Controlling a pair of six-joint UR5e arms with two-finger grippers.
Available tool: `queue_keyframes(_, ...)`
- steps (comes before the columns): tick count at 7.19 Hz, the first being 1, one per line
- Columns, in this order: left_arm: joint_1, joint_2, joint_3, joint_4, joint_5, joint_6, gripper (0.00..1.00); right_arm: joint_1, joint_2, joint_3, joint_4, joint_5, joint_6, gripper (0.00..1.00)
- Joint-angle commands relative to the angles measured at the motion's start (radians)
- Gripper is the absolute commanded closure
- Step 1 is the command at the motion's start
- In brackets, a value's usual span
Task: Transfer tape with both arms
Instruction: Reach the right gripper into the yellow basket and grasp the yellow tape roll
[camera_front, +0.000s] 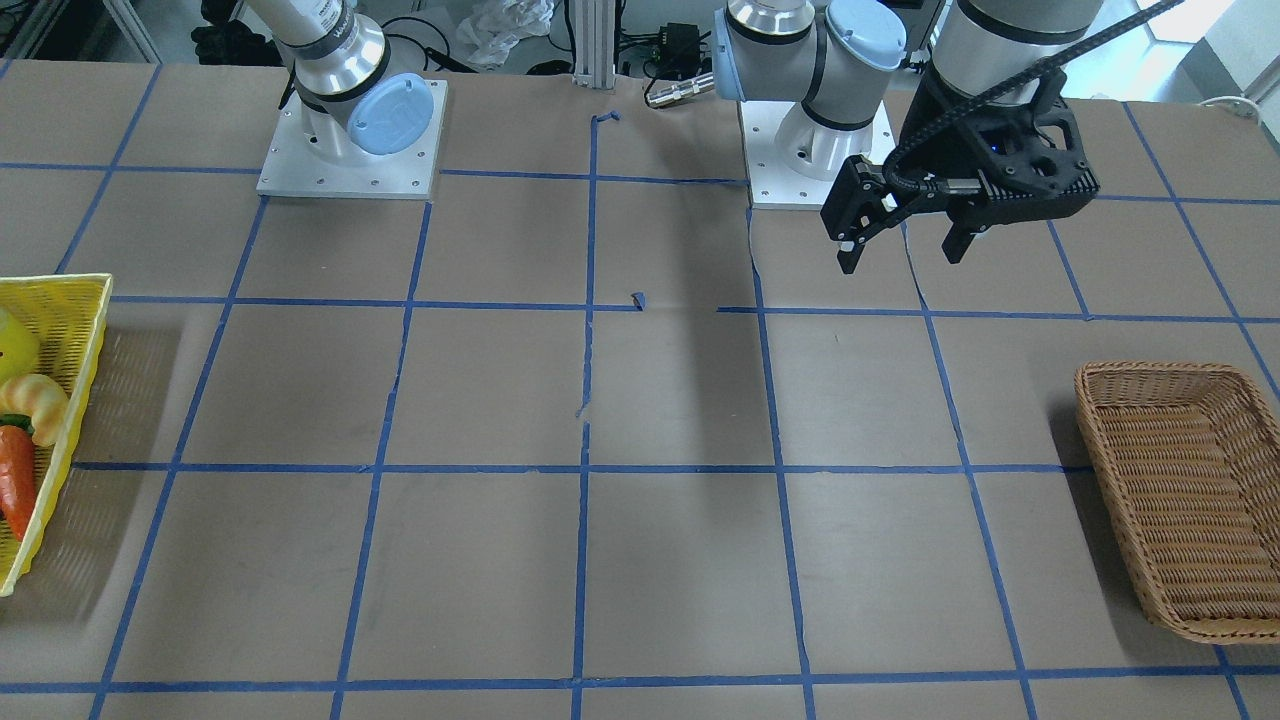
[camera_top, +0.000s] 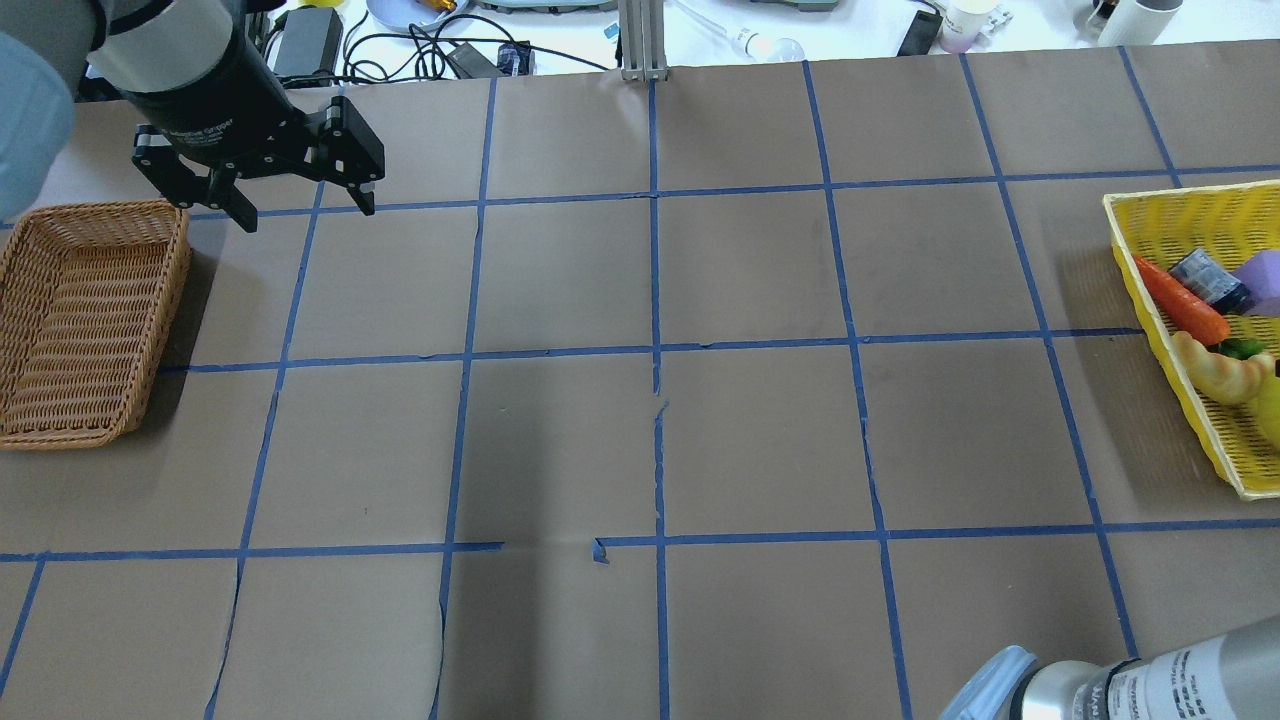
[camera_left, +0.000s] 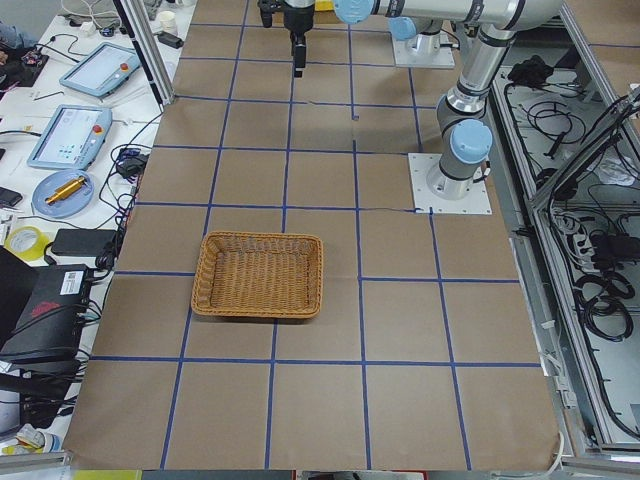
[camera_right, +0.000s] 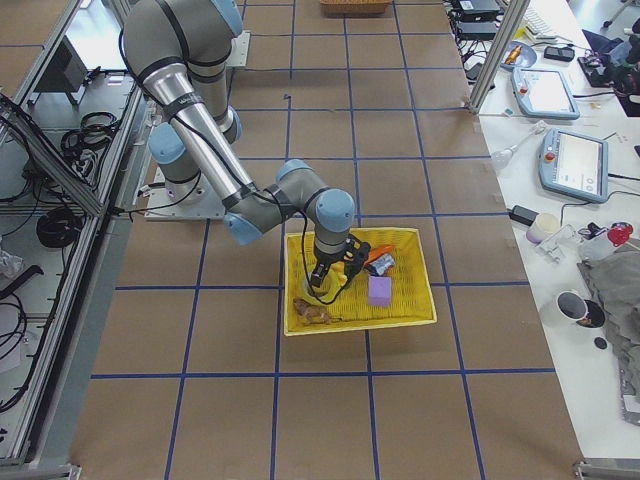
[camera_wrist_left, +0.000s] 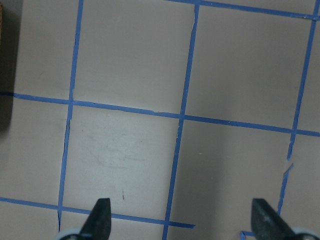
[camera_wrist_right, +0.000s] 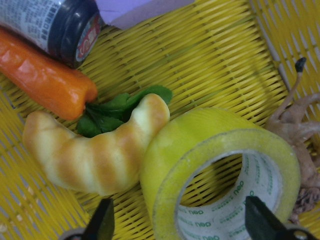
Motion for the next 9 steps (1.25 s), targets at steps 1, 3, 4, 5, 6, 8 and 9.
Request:
queue_keyframes(1,0.0,0.001,-0.001,0.0,0.0,0.0,0.0,-0.004,0.023,0.001,-0.007,0.003,0.004,0.21)
queue_keyframes(3,0.0,-0.001,-0.001,-0.002,0.0,0.0,0.0,-0.006,0.021,-0.004,-0.005,0.048,0.007,0.71)
queue_keyframes(4,0.002,-0.001,0.002,0.002,0.0,0.002,0.0,-0.007,0.02,-0.005,-0.005,0.048,0.006,0.92)
queue_keyframes(5,0.0,-0.003,-0.001,-0.002,0.0,0.0,0.0,-0.007,0.012,-0.008,-0.003,0.046,0.004,1.0)
queue_keyframes(6,0.003,-0.004,0.005,-0.002,-0.002,0.002,0.0,-0.003,-0.006,-0.011,0.001,0.052,0.028,1.0)
queue_keyframes(8,0.003,-0.004,0.005,-0.002,-0.002,0.002,0.0,0.029,-0.102,-0.053,0.016,0.149,0.088,1.0)
queue_keyframes(9,0.002,0.0,0.0,-0.003,0.0,0.0,0.0,0.08,-0.124,-0.06,0.015,0.137,0.108,1.0)
